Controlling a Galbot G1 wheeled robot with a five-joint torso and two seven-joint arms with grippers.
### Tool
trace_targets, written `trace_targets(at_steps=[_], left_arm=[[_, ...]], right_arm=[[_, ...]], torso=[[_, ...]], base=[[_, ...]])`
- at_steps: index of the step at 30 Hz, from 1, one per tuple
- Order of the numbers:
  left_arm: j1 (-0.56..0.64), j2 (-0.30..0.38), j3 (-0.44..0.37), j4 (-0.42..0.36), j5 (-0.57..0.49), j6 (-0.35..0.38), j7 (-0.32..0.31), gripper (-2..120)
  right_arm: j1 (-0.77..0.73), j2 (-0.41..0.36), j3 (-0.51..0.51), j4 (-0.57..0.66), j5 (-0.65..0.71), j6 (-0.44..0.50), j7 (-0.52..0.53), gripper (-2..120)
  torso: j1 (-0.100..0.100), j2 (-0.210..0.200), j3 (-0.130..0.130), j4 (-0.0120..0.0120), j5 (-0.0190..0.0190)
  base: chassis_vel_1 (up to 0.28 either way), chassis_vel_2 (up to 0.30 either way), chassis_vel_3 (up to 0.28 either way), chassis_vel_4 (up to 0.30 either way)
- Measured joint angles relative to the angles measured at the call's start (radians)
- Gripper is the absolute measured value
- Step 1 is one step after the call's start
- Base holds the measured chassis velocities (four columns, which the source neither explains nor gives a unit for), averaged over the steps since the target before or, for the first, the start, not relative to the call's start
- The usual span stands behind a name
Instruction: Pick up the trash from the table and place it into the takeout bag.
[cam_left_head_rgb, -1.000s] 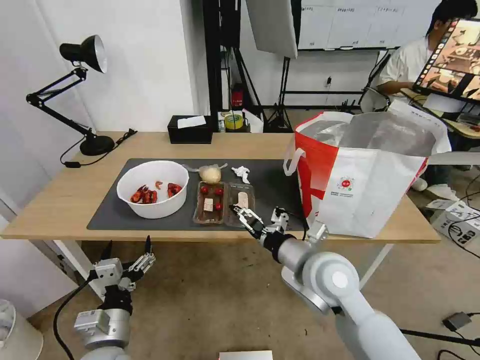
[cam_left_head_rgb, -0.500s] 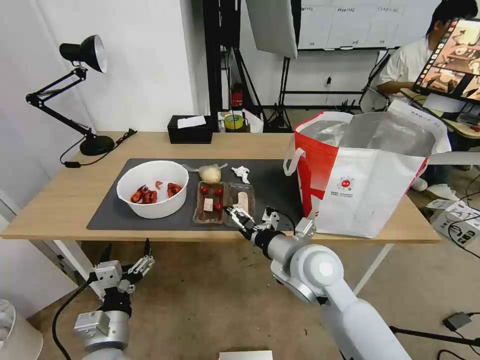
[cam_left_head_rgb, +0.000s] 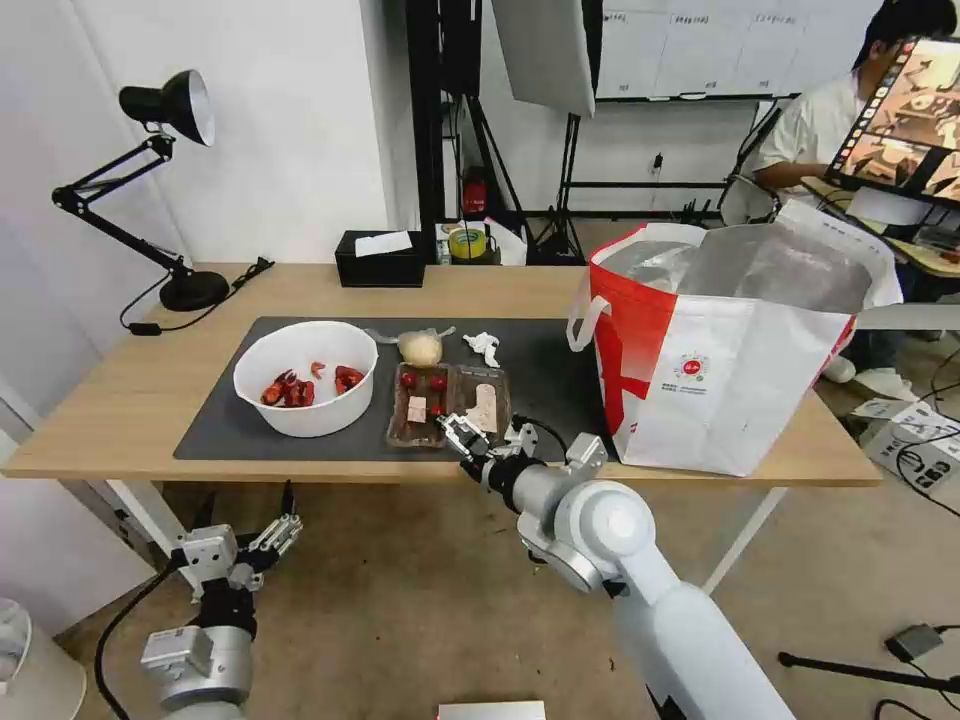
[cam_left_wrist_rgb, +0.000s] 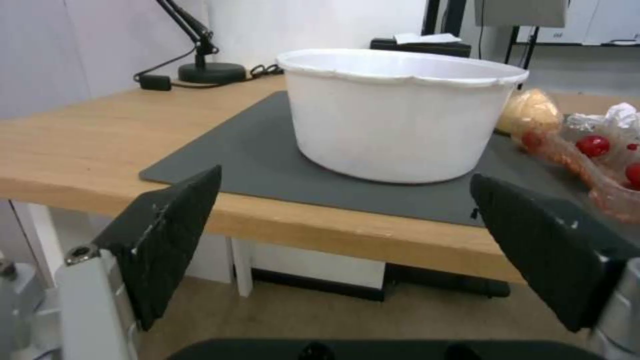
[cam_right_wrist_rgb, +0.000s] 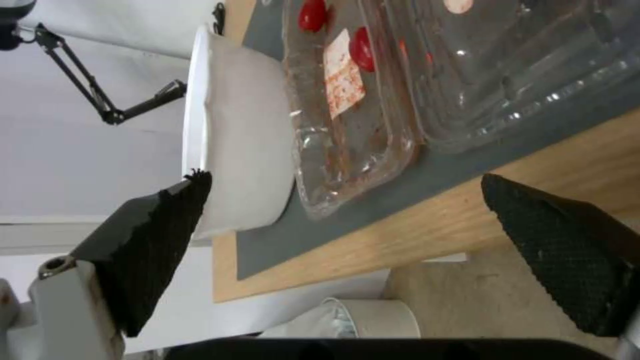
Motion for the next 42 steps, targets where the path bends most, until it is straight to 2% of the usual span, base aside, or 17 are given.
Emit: trace_targets(at_steps=[27, 42], left_arm=[[0.036, 0.013, -0.026, -0.044, -0.011, 0.004, -0.001, 100], [0.034, 0.011, -0.034, -0.04, -0.018, 0.005, -0.001, 100]], right_arm=[[0.026, 0.061, 0.005, -0.041, -0.004, -0.001, 0.064, 100], [0.035, 0.083, 0.009, -0.074, -0.001, -0.002, 0.054, 100]], torso=[[0.0, 0.0, 0.0, 0.0, 0.0001], [0.0, 0.0, 0.0, -0.0001, 0.0]], base=[[0.0, 0.0, 0.0, 0.0], [0.0, 0.0, 0.0, 0.0]])
